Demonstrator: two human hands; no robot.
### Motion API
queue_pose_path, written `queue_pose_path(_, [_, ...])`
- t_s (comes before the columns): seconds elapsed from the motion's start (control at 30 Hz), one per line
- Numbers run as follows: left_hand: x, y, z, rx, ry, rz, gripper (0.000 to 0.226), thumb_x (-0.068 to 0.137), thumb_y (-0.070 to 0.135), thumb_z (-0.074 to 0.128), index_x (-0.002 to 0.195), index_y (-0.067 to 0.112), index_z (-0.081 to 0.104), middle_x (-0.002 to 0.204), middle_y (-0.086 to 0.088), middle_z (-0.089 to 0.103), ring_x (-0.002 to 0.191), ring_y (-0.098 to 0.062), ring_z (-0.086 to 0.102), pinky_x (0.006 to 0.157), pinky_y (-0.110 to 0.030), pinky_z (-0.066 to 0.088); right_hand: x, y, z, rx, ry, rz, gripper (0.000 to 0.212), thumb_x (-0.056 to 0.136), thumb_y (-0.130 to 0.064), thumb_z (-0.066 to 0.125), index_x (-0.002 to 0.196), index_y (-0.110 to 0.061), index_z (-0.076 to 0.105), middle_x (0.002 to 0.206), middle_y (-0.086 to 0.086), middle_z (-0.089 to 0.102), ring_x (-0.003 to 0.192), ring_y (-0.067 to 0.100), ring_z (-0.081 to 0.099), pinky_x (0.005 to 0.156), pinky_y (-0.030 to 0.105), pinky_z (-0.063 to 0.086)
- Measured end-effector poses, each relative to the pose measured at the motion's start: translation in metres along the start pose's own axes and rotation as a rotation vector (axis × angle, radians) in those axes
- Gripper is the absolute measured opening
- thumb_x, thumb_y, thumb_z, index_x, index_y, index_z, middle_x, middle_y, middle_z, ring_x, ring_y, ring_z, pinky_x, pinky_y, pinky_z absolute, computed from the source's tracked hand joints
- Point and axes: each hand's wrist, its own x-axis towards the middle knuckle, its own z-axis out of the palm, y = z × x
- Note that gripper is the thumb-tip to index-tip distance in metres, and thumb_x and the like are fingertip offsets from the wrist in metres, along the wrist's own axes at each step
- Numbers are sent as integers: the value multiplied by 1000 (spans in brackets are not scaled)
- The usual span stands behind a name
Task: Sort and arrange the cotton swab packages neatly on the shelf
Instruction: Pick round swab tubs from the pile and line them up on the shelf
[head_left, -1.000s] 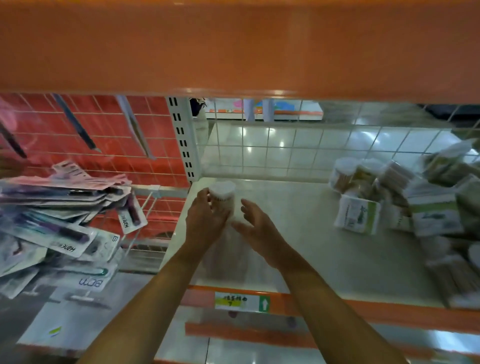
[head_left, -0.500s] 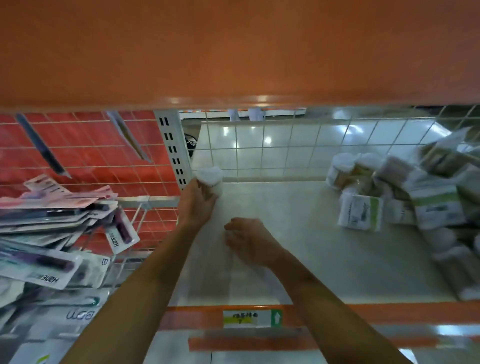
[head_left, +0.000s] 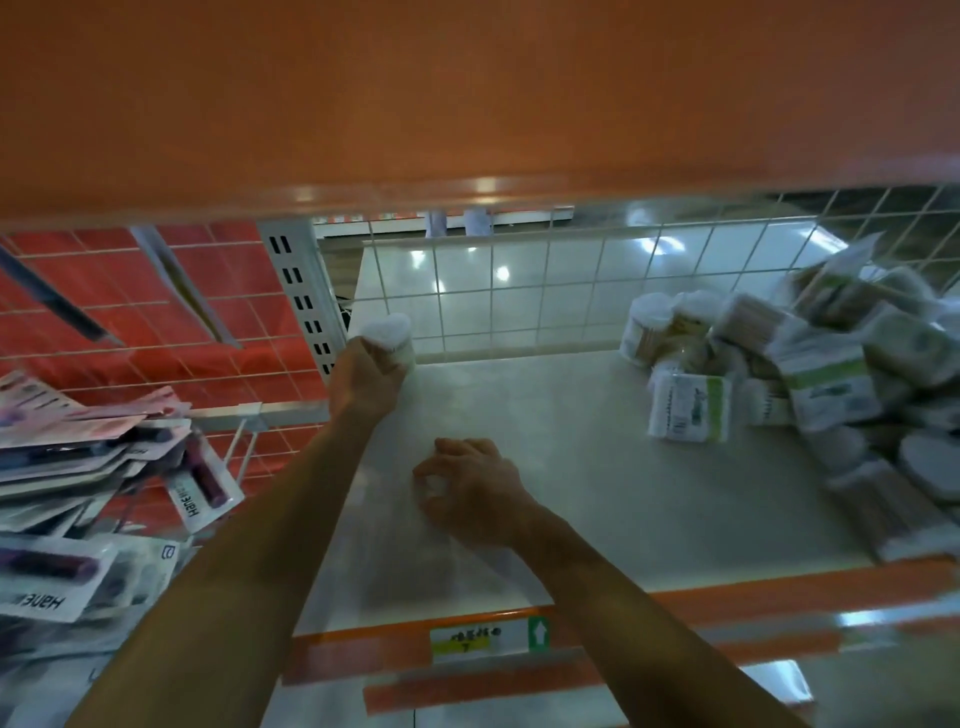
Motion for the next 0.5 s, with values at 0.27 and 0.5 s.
queue_pose_path(0.27, [7, -1, 4, -43, -31, -56, 44, 82, 26, 72, 115, 1, 56, 109, -16, 63, 101, -32, 61, 82, -35, 48, -3, -1, -2, 28, -9, -2, 38, 88, -39, 55, 126, -37, 55, 151, -7, 30, 138, 19, 19, 108, 40, 22])
queue_pose_path(0.5, [-21, -2, 17, -51, 78, -187, 57, 81, 17, 71, 127, -2, 44, 124, -20, 51, 115, -34, 50, 98, -43, 44, -4, 1, -6, 27, -50, -12, 40, 89, -40, 56, 129, -36, 53, 152, -5, 27, 139, 21, 17, 109, 41, 22])
